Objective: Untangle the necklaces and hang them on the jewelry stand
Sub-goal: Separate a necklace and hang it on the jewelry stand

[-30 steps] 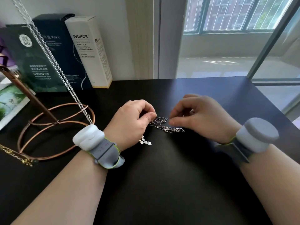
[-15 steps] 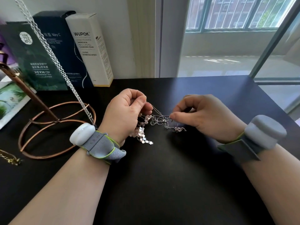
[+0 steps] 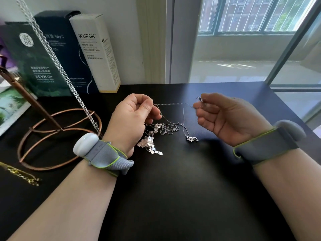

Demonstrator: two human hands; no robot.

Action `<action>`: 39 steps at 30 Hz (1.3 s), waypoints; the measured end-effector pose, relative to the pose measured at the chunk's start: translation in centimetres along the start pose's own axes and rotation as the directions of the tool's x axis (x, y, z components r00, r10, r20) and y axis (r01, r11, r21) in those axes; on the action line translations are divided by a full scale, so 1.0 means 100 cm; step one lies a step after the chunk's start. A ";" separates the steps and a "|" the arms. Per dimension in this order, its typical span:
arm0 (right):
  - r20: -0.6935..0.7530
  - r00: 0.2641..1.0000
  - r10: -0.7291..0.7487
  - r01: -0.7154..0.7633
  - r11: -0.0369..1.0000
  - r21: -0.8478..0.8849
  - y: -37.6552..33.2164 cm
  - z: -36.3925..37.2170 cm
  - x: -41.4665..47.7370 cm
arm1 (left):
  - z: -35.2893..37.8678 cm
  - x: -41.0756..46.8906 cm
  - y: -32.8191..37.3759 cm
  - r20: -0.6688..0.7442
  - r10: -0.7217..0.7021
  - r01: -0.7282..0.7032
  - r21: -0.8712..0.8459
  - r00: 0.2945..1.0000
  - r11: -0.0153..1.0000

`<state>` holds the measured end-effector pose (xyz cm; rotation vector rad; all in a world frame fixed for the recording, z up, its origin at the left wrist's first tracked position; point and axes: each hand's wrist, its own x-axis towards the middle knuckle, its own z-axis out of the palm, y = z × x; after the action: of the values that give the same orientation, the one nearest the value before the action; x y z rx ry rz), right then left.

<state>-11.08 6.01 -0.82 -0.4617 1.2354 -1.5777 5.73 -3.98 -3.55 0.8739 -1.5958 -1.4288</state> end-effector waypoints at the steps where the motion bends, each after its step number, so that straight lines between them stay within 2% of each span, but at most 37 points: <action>1: 0.001 0.999 0.032 -0.032 0.998 0.050 -0.001 -0.002 0.001 | 0.000 0.000 0.000 -0.005 0.000 0.000 0.003 1.000 1.000; 4: 0.047 0.995 0.084 -0.089 0.988 0.124 -0.004 -0.007 0.005 | -0.001 0.001 -0.002 -0.010 0.001 -0.001 0.013 1.000 1.000; 7: 0.075 0.994 0.075 -0.087 0.982 0.169 -0.002 -0.011 0.008 | 0.000 0.000 -0.003 0.009 0.013 -0.014 0.013 1.000 1.000; 15: 0.041 0.999 0.025 -0.039 0.920 0.390 -0.003 -0.018 0.012 | 0.006 -0.006 0.002 0.173 0.045 -0.033 -0.074 0.984 0.997; 19: 0.051 0.999 0.012 -0.032 0.910 0.414 -0.007 -0.020 0.011 | 0.008 -0.009 0.003 0.220 0.057 -0.039 -0.082 0.974 0.996; 23: 0.078 0.997 -0.001 -0.033 0.901 0.433 -0.011 -0.022 0.010 | 0.008 -0.009 0.004 0.208 0.033 -0.016 -0.083 0.977 0.996; 26: 0.075 0.997 -0.001 -0.027 0.929 0.370 -0.011 -0.024 0.011 | 0.008 -0.009 0.005 0.211 0.014 0.006 -0.091 0.977 0.996; 30: -0.005 0.999 -0.038 0.038 0.995 0.088 -0.009 -0.026 0.014 | 0.006 -0.010 0.005 0.224 0.002 0.009 -0.049 0.975 0.999; 33: -0.076 0.989 -0.128 0.124 0.991 -0.051 -0.005 -0.026 0.017 | 0.002 -0.011 0.003 0.205 0.037 -0.064 0.123 0.978 0.990; 36: -0.134 0.965 -0.225 0.204 0.967 -0.154 -0.001 -0.025 0.017 | 0.000 -0.013 0.001 0.157 0.095 -0.147 0.364 0.983 0.920; 39: -0.181 0.944 -0.278 0.241 0.949 -0.202 0.000 -0.027 0.017 | 0.000 -0.014 0.001 0.110 0.130 -0.167 0.474 0.985 0.864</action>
<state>-13.85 5.75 -2.36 -0.6071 1.5332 -1.7809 6.37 -2.68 -3.59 0.9564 -2.0777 -0.9718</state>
